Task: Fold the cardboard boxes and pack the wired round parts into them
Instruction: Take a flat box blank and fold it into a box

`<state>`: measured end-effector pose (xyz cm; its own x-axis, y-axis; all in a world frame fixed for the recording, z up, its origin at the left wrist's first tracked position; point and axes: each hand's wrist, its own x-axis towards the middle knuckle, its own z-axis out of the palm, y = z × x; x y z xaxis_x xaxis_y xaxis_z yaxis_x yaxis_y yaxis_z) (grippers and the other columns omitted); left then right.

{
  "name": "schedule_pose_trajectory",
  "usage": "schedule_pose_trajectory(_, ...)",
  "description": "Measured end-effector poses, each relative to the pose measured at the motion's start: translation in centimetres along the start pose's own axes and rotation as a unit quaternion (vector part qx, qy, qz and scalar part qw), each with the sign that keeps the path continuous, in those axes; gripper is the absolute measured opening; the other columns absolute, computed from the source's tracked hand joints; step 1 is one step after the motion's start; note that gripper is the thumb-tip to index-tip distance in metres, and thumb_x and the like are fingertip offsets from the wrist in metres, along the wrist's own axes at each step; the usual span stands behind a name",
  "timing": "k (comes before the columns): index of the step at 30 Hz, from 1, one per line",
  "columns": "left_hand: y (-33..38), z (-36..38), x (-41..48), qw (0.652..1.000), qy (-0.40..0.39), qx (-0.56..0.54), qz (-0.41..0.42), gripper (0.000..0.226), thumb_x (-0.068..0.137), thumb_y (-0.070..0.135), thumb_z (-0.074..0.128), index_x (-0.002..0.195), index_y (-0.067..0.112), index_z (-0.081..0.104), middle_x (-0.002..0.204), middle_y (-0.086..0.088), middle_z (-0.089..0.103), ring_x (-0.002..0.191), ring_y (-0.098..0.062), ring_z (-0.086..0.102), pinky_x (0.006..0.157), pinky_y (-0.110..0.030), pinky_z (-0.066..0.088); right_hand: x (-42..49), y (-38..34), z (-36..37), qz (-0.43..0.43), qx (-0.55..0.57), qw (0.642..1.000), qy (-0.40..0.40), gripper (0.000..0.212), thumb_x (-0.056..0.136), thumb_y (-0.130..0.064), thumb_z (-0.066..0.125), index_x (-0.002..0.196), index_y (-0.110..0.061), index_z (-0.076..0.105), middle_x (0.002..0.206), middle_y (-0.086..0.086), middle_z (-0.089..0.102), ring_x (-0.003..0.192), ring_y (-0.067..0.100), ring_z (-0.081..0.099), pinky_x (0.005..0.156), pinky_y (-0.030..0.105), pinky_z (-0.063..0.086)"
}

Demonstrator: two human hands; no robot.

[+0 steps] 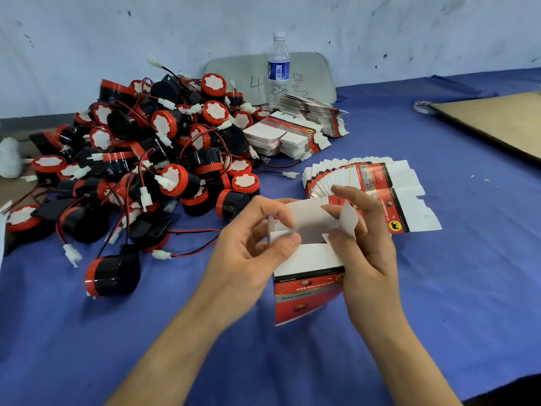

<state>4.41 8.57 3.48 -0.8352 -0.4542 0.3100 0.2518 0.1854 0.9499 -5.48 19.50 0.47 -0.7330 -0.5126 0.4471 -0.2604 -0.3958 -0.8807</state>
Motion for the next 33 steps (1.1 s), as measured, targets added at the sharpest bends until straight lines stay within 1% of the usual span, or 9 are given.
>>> schedule_pose_trajectory(3,0.5,-1.0,0.6,0.996,-0.043,0.073,-0.002,0.02,0.087,0.022,0.058,0.1,0.033,0.068,0.102,0.004,0.068,0.088,-0.021,0.063,0.074,-0.032,0.053,0.0,0.0,0.0,0.018,0.044,0.999,-0.012,0.047,0.088,0.003,0.041,0.119,-0.032,0.047,0.1,-0.009,0.069,0.082,0.005,0.063,0.066,0.016,0.05)
schedule_pose_trajectory(8,0.2,-1.0,0.6,0.997,-0.028,0.066,-0.019,0.03,0.087,0.021,0.062,0.114,0.033,0.066,0.091,0.021,0.068,0.086,-0.002,0.064,0.075,-0.012,0.048,0.2,0.0,0.1,0.019,0.049,0.998,-0.022,0.032,0.09,0.001,0.043,0.108,-0.025,0.045,0.097,-0.015,0.068,0.075,0.003,0.062,0.059,0.016,0.049)
schedule_pose_trajectory(11,0.0,-0.8,0.7,0.998,-0.011,0.038,-0.04,0.022,0.086,0.016,0.067,0.104,0.029,0.067,0.077,0.015,0.066,0.074,0.001,0.062,0.064,-0.01,0.047,0.3,0.2,0.0,0.014,0.036,0.999,-0.012,0.03,0.087,0.0,0.046,0.101,-0.026,0.052,0.094,-0.009,0.063,0.074,0.005,0.059,0.058,0.015,0.046)
schedule_pose_trajectory(14,0.1,-0.8,0.9,0.997,0.007,0.053,-0.047,0.01,0.081,0.022,0.073,0.085,0.022,0.064,0.073,0.01,0.064,0.069,0.0,0.06,0.06,-0.012,0.046,0.3,0.4,0.0,0.006,0.034,0.999,-0.011,0.027,0.086,0.002,0.045,0.101,-0.019,0.052,0.092,-0.014,0.061,0.074,0.002,0.058,0.059,0.013,0.045)
schedule_pose_trajectory(19,0.4,-1.4,1.1,0.984,0.059,0.168,-0.021,0.032,0.071,0.043,0.07,0.06,0.025,0.046,0.054,0.013,0.047,0.047,-0.003,0.038,0.048,-0.01,0.031,0.4,0.4,0.0,0.006,0.026,0.999,-0.018,0.028,0.085,0.002,0.043,0.097,-0.021,0.052,0.084,-0.018,0.061,0.069,-0.004,0.055,0.056,0.01,0.043)
schedule_pose_trajectory(22,0.8,-1.7,1.2,0.966,0.061,0.25,0.017,0.037,0.079,0.043,0.074,0.058,0.03,0.047,0.057,0.009,0.05,0.051,-0.005,0.042,0.05,-0.013,0.033,0.3,0.4,0.0,-0.001,0.02,1.0,-0.024,0.024,0.087,-0.002,0.047,0.098,-0.023,0.054,0.087,-0.019,0.062,0.074,-0.002,0.056,0.059,0.012,0.045)
schedule_pose_trajectory(25,0.8,-1.7,1.2,0.956,0.081,0.282,0.019,0.035,0.08,0.036,0.075,0.061,0.027,0.048,0.061,0.004,0.055,0.053,-0.008,0.045,0.052,-0.025,0.039,0.0,0.6,0.1,-0.006,-0.004,1.0,-0.023,0.014,0.086,-0.025,0.061,0.1,-0.027,0.06,0.092,-0.015,0.067,0.082,0.002,0.062,0.067,0.014,0.048)
schedule_pose_trajectory(28,0.5,-1.5,0.8,0.947,0.107,0.302,0.001,0.033,0.078,0.036,0.074,0.062,0.024,0.048,0.063,0.004,0.06,0.059,-0.015,0.054,0.059,-0.036,0.045,-0.2,0.9,0.0,-0.009,-0.037,0.999,-0.006,0.024,0.082,-0.036,0.058,0.101,-0.023,0.065,0.093,-0.019,0.069,0.086,-0.002,0.064,0.071,0.009,0.046)
schedule_pose_trajectory(33,0.5,-1.1,0.4,0.931,0.138,0.337,0.012,0.033,0.076,0.036,0.077,0.062,0.026,0.049,0.063,0.01,0.06,0.059,-0.006,0.058,0.05,-0.013,0.038,-0.2,1.3,0.0,-0.03,-0.086,0.996,-0.006,0.02,0.084,-0.037,0.055,0.091,-0.024,0.069,0.103,-0.027,0.067,0.1,-0.003,0.063,0.076,0.008,0.044)
